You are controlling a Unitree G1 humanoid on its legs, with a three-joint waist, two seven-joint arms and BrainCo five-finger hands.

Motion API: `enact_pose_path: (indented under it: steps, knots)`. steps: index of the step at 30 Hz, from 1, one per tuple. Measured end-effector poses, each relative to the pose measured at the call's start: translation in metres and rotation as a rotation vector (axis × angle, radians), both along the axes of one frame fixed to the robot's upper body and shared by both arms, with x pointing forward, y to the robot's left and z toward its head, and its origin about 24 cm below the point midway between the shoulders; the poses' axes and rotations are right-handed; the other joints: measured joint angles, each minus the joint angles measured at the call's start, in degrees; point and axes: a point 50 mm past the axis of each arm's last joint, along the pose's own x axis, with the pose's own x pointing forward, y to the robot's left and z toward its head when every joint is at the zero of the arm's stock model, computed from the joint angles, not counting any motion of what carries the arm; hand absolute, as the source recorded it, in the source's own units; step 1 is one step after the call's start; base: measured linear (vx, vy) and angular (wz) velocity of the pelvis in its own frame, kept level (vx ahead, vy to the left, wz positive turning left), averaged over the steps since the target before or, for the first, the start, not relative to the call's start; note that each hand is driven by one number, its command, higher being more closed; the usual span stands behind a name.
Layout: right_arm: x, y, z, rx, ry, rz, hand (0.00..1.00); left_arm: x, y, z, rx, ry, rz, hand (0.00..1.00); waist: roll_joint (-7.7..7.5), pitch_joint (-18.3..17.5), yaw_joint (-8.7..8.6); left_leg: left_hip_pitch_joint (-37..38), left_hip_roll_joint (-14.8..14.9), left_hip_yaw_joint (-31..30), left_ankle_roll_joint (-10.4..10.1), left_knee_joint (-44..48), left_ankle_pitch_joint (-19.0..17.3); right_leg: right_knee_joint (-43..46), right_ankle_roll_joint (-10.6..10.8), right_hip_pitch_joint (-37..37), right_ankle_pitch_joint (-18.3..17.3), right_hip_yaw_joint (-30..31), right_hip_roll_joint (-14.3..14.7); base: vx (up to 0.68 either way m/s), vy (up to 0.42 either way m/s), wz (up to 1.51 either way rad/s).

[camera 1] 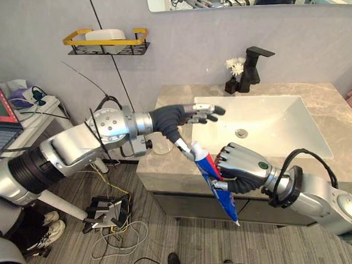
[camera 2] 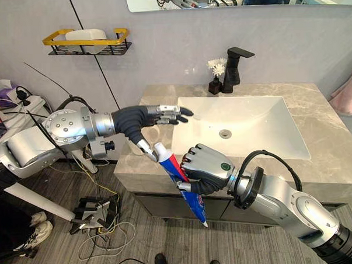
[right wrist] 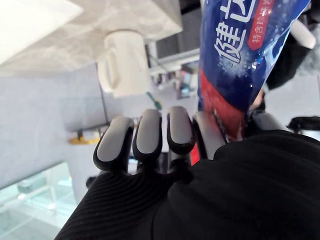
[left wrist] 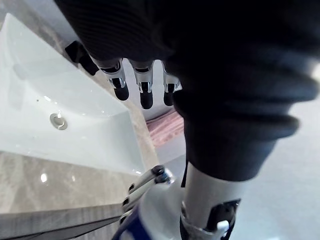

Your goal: Organize washtable

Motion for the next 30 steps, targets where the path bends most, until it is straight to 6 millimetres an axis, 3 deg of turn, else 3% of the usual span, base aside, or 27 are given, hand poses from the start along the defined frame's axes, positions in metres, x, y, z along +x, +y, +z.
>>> enact_pose_path:
  steps: [12, 18, 30]
  knots:
    - [-0.001, -0.004, 0.002, 0.038, -0.044, -0.033, 1.0, -0.011, 0.014, -0.048, -0.091, 0.22, 0.068, 0.0, -0.08, 0.01, 0.16, -0.01, 0.12, 0.26, -0.29, -0.03, -0.16, -0.13, -0.09, -0.02, -0.25, -0.01, 0.03, 0.0, 0.0, 0.0]
    - [0.001, -0.006, 0.009, 0.049, -0.083, -0.056, 1.0, -0.017, 0.016, -0.067, -0.172, 0.328, 0.09, 0.0, -0.25, -0.02, 1.39, 0.04, 0.11, 0.64, -0.05, -0.03, 0.01, -0.32, 0.18, -0.05, 0.31, 0.49, 0.02, 0.0, 0.0, -0.04]
    - [0.003, -0.007, 0.016, 0.086, -0.126, -0.066, 1.0, -0.019, 0.01, -0.074, -0.207, 0.361, 0.092, 0.0, -1.05, -0.33, 1.38, 0.18, 0.12, 0.58, -0.05, -0.03, 0.03, -0.22, 0.32, -0.05, 0.4, 0.73, 0.03, 0.0, 0.0, 0.0]
